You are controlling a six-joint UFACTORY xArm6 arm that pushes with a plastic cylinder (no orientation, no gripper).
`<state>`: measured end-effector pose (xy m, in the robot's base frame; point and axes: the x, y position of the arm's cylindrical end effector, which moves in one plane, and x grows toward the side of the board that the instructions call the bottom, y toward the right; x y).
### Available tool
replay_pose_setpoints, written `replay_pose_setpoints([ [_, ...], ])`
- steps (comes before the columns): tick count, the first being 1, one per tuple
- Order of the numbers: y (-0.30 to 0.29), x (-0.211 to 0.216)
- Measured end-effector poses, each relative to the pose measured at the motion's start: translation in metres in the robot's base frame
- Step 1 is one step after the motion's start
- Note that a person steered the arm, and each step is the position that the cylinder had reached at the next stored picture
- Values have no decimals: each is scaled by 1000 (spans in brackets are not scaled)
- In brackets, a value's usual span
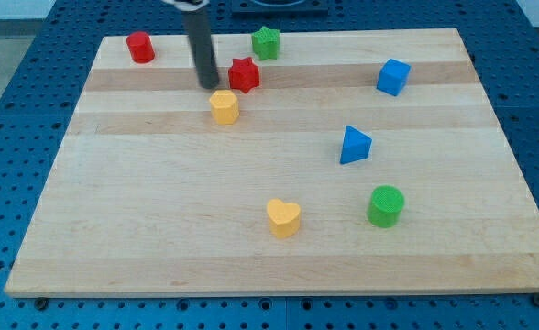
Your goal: Drag red star towards top right of the board
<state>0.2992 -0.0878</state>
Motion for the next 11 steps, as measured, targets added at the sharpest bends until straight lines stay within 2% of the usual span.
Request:
replay_pose_setpoints([
  [2, 139, -22],
  [3, 138, -21],
  [4, 99, 3],
  [5, 102, 30],
  [6, 139, 22],
  [8, 219, -30],
  [9, 264, -39],
  [11, 284, -40],
])
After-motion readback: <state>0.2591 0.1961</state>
